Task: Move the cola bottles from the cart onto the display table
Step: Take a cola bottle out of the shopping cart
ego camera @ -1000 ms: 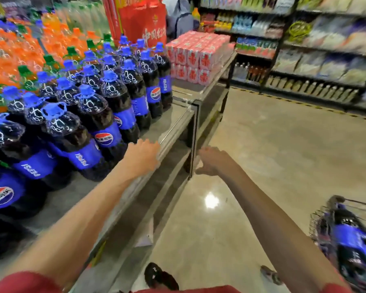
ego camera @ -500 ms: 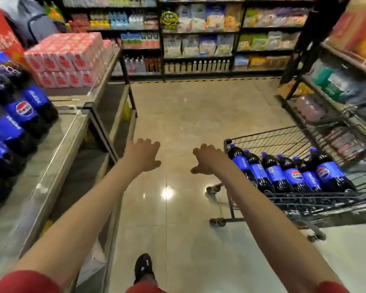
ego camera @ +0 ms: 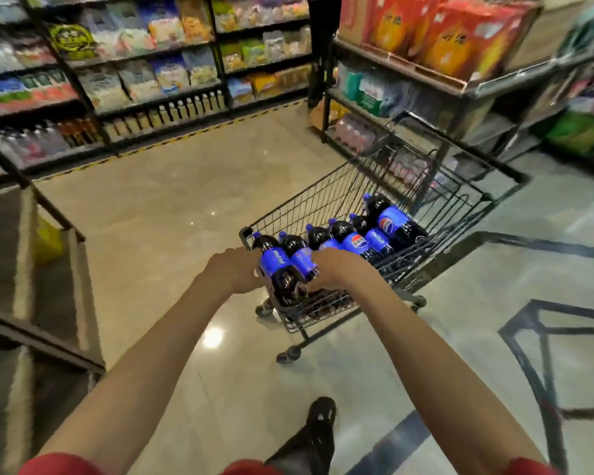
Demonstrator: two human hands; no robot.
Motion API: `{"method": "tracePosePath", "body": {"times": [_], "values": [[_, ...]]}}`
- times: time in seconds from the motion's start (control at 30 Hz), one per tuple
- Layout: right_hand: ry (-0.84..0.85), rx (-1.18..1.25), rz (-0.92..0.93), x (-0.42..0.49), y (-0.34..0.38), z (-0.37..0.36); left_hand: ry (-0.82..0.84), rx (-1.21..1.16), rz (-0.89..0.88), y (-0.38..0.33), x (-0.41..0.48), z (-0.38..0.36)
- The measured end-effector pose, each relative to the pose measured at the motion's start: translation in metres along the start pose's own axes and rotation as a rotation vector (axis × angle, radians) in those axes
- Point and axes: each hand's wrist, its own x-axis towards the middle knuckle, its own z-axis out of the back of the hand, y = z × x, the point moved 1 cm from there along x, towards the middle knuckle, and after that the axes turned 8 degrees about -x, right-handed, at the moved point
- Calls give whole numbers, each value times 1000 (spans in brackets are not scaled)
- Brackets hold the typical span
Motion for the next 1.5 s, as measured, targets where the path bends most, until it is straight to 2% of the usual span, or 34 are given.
{"method": "tracePosePath", "body": {"times": [0.33,0.6,0.93,1.07,1.33,1.5], "values": [[28,12,-112,42,-139,19,-38,-6,-161,-104,135,32],[58,65,-140,79,-238,9,-8,68,-228,-184,218,38],[81,92,-81,136,-381,6,32,32,-140,-287,318,34],[101,83,-39,160,-423,-1,-30,-70,-78,-314,347,28],[181,106,4,213,-465,-21,16,-170,14,-327,404,6],[215,120,-39,250,-472,-32,67,-235,60,-322,450,-14]]}}
